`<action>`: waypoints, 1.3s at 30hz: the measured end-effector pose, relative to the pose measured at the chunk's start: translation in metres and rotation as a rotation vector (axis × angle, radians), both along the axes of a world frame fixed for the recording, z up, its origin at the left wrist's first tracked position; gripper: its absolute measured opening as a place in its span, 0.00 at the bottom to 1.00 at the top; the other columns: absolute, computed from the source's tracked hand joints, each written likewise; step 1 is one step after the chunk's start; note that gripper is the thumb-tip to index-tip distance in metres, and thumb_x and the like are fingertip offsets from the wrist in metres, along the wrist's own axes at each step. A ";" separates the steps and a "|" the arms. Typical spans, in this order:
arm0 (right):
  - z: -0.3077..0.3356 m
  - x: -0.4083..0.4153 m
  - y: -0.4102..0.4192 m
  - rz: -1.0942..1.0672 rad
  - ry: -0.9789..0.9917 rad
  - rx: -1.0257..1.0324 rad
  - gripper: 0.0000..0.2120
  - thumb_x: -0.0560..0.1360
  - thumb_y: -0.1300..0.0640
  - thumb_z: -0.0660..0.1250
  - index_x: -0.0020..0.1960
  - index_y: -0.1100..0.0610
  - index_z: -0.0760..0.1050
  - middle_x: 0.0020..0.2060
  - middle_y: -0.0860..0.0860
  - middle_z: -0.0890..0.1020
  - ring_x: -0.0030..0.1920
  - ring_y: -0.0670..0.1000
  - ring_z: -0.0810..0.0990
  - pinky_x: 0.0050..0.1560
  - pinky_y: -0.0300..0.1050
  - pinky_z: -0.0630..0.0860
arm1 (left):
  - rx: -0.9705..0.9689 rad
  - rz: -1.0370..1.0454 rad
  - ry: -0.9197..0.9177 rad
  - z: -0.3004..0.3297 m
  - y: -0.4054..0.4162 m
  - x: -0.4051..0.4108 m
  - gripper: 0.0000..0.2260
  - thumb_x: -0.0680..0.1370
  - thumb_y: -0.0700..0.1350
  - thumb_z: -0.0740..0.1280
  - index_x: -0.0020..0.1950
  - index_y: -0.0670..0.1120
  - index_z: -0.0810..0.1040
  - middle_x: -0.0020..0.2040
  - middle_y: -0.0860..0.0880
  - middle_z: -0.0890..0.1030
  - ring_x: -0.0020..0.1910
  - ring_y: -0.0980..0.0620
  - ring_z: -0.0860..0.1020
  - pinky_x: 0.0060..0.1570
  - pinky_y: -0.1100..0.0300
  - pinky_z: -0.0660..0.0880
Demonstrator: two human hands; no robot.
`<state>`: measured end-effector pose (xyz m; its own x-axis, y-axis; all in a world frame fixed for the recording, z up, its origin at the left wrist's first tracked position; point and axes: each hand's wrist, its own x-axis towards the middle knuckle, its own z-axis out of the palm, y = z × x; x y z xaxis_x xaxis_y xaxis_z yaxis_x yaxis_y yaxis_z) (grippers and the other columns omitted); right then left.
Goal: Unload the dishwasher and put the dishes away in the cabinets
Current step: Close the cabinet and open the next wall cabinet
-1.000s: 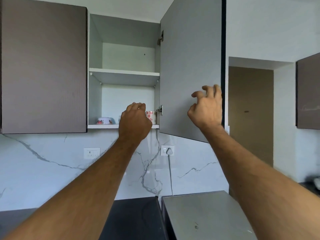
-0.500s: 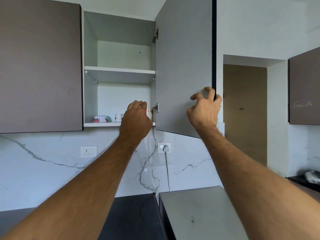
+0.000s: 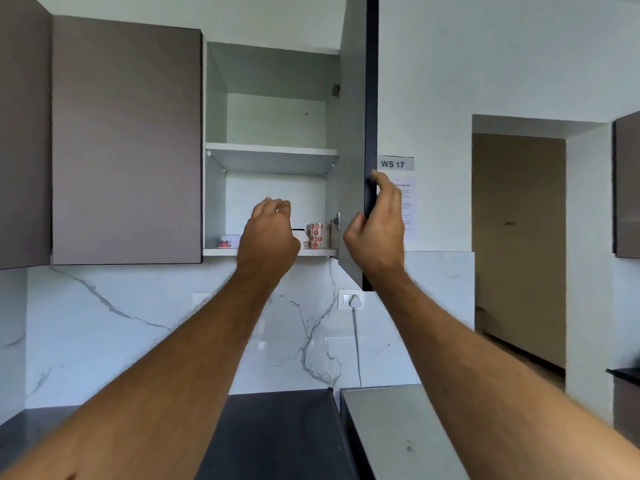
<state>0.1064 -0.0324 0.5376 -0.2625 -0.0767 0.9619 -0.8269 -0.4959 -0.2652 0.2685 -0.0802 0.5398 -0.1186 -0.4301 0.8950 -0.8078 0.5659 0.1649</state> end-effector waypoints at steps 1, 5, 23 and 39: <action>-0.001 0.008 -0.005 0.019 -0.003 0.003 0.32 0.72 0.68 0.63 0.75 0.56 0.62 0.69 0.51 0.70 0.68 0.50 0.70 0.67 0.44 0.71 | 0.001 0.012 -0.001 0.001 -0.001 0.007 0.28 0.75 0.35 0.64 0.76 0.40 0.64 0.74 0.44 0.68 0.76 0.47 0.58 0.72 0.55 0.59; -0.003 0.032 -0.022 0.053 -0.036 0.086 0.32 0.75 0.60 0.66 0.78 0.54 0.61 0.70 0.52 0.73 0.68 0.52 0.73 0.69 0.46 0.70 | 0.025 0.033 -0.001 0.001 -0.011 0.032 0.29 0.76 0.36 0.65 0.76 0.40 0.63 0.75 0.44 0.67 0.77 0.47 0.58 0.73 0.55 0.59; -0.018 0.156 -0.128 0.147 0.324 0.585 0.38 0.77 0.49 0.69 0.80 0.53 0.53 0.79 0.49 0.59 0.77 0.52 0.61 0.75 0.48 0.58 | 0.061 0.140 0.003 0.000 -0.080 0.135 0.31 0.77 0.40 0.67 0.78 0.45 0.59 0.76 0.48 0.65 0.75 0.48 0.60 0.72 0.52 0.64; -0.027 0.192 -0.244 0.130 0.455 0.856 0.41 0.76 0.65 0.65 0.81 0.52 0.46 0.80 0.50 0.47 0.79 0.53 0.51 0.78 0.47 0.53 | 0.066 0.153 -0.078 -0.026 -0.190 0.194 0.30 0.79 0.38 0.64 0.79 0.45 0.58 0.77 0.47 0.62 0.77 0.48 0.58 0.76 0.53 0.57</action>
